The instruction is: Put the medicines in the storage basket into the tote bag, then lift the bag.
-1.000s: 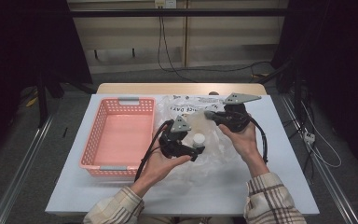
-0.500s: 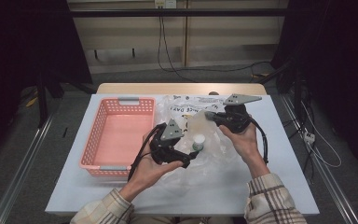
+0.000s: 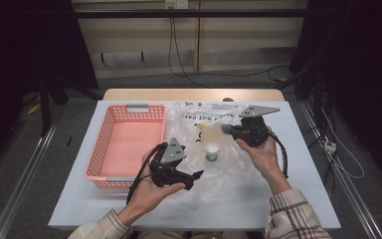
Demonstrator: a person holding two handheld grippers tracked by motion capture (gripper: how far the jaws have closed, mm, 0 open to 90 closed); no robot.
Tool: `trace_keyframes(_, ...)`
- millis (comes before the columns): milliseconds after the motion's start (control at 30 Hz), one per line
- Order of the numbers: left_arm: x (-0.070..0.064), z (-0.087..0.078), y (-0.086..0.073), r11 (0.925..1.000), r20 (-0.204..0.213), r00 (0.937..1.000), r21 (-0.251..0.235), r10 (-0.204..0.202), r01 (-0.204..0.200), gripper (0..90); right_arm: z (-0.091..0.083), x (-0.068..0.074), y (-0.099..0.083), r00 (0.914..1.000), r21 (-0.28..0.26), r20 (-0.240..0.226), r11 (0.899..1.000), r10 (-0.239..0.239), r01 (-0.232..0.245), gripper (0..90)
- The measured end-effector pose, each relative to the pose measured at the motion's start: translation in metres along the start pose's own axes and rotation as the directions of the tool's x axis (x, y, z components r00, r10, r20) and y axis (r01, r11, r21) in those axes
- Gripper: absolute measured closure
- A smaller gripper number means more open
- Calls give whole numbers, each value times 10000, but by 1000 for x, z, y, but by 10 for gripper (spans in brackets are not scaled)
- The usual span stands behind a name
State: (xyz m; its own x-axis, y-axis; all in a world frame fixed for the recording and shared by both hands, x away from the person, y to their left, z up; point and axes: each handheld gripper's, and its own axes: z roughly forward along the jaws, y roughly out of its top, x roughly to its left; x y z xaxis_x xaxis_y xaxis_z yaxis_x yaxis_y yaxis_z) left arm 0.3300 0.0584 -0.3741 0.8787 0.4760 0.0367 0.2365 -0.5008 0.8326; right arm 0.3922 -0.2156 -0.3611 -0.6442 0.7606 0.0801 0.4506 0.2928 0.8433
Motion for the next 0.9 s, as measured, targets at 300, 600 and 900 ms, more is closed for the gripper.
trace_keyframes(300, -12, -7, -16, 9997, 32, 9997, 24, -260, 260, 104, 0, 2, -10, 10000, 196, -10, 9998, 29, -29, 900)
trace_keyframes(600, -20, -13, -25, 9997, 154, 9996, 25, -244, 244, 118, -4, 4, -17, 9999, 238, 30, 9997, 97, -98, 900)
trace_keyframes(900, -24, -7, -42, 9986, 248, 9993, 464, -280, 268, 118, -4, 4, -24, 9998, 449, 119, 9989, 139, -144, 820)
